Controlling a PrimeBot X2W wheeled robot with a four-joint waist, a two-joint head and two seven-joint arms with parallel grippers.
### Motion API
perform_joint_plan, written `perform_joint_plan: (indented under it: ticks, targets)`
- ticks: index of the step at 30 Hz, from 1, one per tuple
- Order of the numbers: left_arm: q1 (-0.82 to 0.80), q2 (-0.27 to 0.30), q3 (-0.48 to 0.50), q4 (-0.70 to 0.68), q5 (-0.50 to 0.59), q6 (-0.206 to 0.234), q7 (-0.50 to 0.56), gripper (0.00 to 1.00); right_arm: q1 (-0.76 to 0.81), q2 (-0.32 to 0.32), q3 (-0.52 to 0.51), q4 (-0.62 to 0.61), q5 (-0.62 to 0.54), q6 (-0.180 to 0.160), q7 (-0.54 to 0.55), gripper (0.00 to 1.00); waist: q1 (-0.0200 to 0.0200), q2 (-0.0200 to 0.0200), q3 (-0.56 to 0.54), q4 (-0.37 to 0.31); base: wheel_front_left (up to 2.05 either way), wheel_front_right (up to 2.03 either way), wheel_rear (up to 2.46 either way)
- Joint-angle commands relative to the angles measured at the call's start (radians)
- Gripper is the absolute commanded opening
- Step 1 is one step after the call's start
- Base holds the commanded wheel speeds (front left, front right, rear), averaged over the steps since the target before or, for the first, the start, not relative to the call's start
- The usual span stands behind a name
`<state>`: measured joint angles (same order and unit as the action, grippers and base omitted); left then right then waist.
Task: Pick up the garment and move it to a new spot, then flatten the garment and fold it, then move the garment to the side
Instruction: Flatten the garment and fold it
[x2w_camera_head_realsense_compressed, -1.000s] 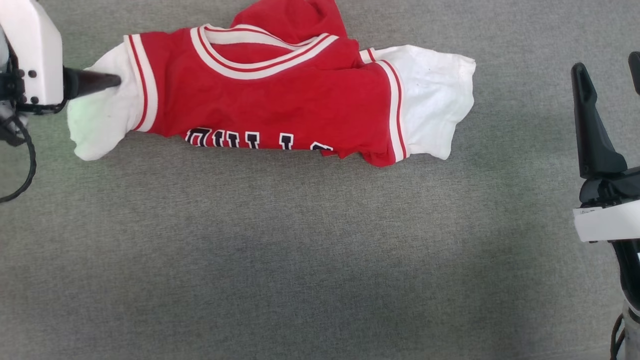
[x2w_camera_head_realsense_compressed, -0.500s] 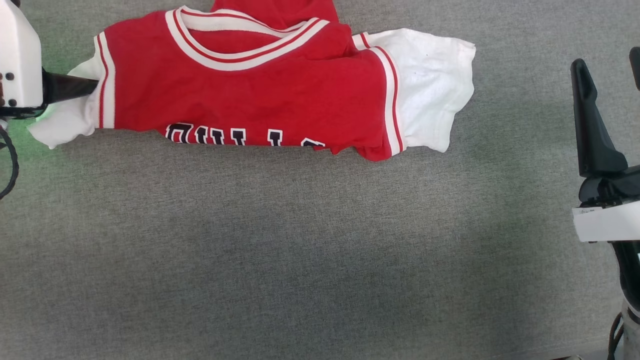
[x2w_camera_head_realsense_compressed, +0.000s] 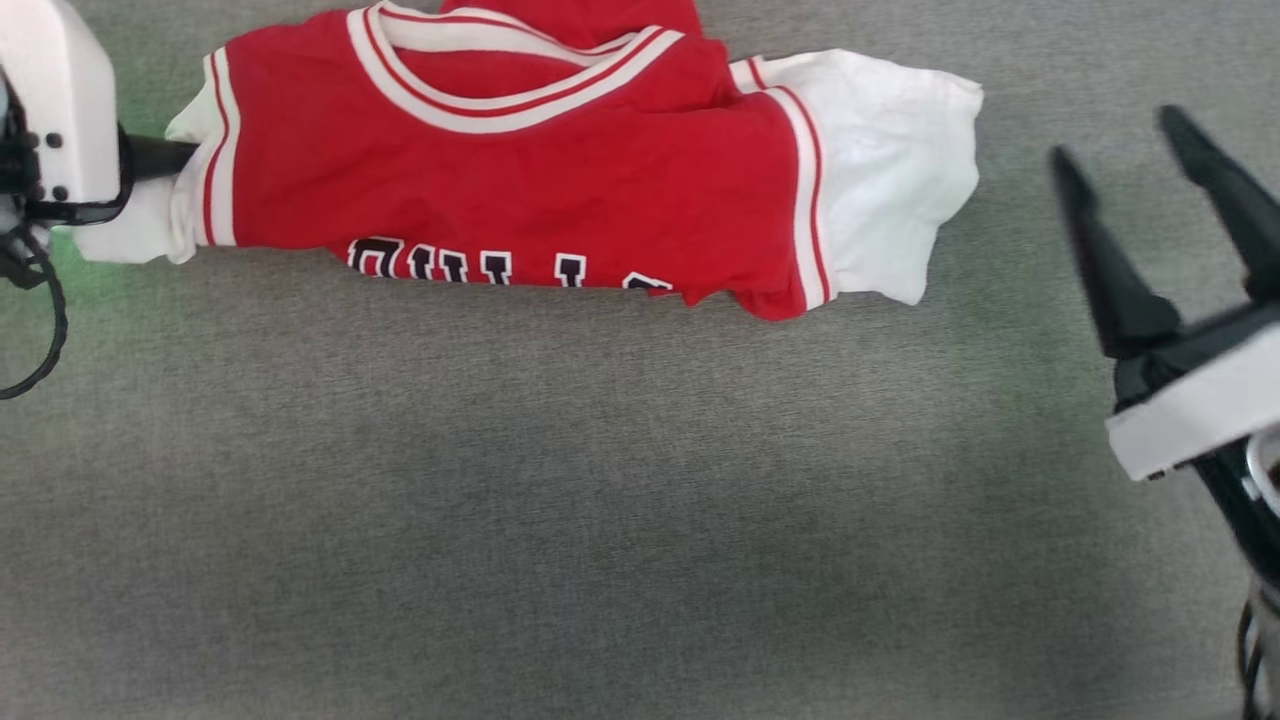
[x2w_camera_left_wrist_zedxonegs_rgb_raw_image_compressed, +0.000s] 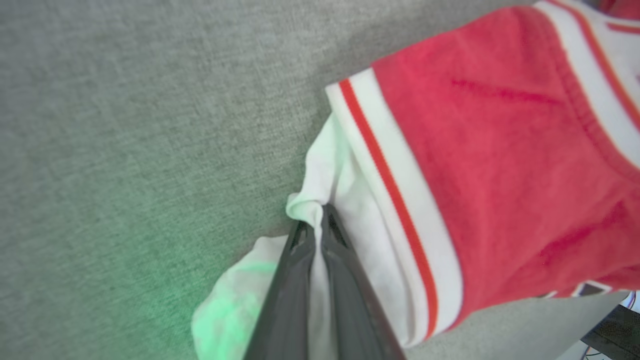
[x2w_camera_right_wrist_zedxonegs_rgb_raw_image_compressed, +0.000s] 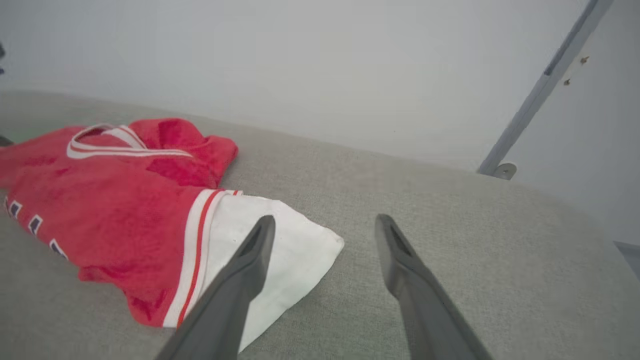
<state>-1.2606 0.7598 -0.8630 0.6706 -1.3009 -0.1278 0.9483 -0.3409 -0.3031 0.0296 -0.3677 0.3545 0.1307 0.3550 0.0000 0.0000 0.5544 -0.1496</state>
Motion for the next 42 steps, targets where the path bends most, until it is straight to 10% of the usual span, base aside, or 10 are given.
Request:
perform_joint_plan:
  ticks: [1, 14, 35, 36, 40, 42]
  targets:
    - [0.026, -0.021, -0.022, -0.004, 0.008, -0.004, 0.0, 0.0, -0.033, -0.025, 0.018, 0.008, 0.011, 0.0, 0.03, 1.0, 0.0, 0.0, 0.006, 0.008, 0.0, 0.0, 0.0]
    - [-0.029, -0.078, -0.055, -0.074, -0.003, -0.004, -0.022, 0.0, -0.49, -0.276, 0.291, 0.287, 0.28, 0.0, 0.581, 1.0, 0.0, 0.0, 0.067, 0.089, 0.0, 0.0, 0.0]
    - [-0.042, -0.082, -0.097, -0.107, -0.048, -0.002, -0.058, 0.0, -0.728, -0.345, 0.69, 0.6, 0.398, 0.0, 0.603, 1.0, 0.0, 0.0, 0.096, 0.129, 0.0, 0.0, 0.0]
    - [-0.042, -0.082, -0.099, -0.106, -0.05, -0.002, -0.06, 0.0, -0.729, -0.349, 0.701, 0.605, 0.401, 0.0, 0.597, 0.93, 0.0, 0.0, 0.096, 0.128, 0.0, 0.0, 0.0]
    - [-0.044, -0.081, -0.105, -0.105, -0.06, -0.002, -0.07, 0.0, -0.741, -0.359, 0.737, 0.619, 0.415, 0.0, 0.576, 0.0, 0.0, 0.0, 0.094, 0.129, 0.0, 0.0, 0.0]
    - [-0.047, -0.08, -0.108, -0.105, -0.063, -0.002, -0.074, 0.0, -0.747, -0.365, 0.747, 0.624, 0.423, 0.0, 0.566, 0.0, 0.0, 0.0, 0.092, 0.129, 0.0, 0.0, 0.0]
